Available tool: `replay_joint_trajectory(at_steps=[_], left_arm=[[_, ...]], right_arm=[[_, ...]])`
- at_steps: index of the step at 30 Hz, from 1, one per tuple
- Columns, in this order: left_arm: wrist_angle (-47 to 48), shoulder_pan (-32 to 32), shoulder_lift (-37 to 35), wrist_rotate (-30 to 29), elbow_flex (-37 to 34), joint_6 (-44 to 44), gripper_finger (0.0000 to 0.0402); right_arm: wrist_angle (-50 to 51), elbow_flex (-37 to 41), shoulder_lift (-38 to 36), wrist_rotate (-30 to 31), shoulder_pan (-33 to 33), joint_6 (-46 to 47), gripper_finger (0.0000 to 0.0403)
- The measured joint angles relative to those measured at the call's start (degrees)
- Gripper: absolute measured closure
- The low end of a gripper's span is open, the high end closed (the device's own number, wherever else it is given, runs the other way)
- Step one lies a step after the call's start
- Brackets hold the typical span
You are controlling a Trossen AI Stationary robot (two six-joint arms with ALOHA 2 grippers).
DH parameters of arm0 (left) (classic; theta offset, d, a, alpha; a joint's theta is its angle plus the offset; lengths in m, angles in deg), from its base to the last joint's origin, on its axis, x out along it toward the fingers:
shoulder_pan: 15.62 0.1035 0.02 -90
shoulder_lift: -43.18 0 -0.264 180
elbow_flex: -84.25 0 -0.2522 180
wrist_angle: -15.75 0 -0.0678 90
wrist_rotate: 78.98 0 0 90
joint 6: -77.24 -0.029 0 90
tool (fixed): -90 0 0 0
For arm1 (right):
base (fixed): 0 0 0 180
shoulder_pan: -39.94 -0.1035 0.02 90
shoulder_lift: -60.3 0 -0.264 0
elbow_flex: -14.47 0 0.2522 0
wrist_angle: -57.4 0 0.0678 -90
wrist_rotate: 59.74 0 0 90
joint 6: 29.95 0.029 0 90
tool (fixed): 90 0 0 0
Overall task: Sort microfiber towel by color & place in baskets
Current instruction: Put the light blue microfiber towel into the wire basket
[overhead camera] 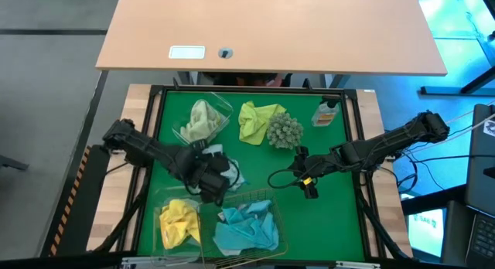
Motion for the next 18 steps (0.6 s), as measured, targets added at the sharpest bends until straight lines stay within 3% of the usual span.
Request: replay_joint_trajectory(at_steps=[4, 9, 13, 18], left_arm=[[-1.17, 3.7, -0.04, -0.01, -1.21, -5.62, 0.0301], [-1.49, 7.36, 0.03, 1.52, -7.61, -11.36, 0.0301], [-3.77, 8.96, -2.78, 2.78, -15.93, -13.03, 0.0301], [-16.73, 10.55, -9.52, 4.8, -29.02, -12.09, 0.0301]], right_arm=[[0.01, 0.0, 0.0, 0.01, 0.01, -0.02, 0.015], [0.01, 0.0, 0.0, 0.0, 0.01, -0.02, 0.015], [0.01, 0.0, 0.0, 0.01, -0.01, -0.07, 0.015], [-0.04, 0.0, 0.0, 0.03, 0.0, -0.37, 0.015]])
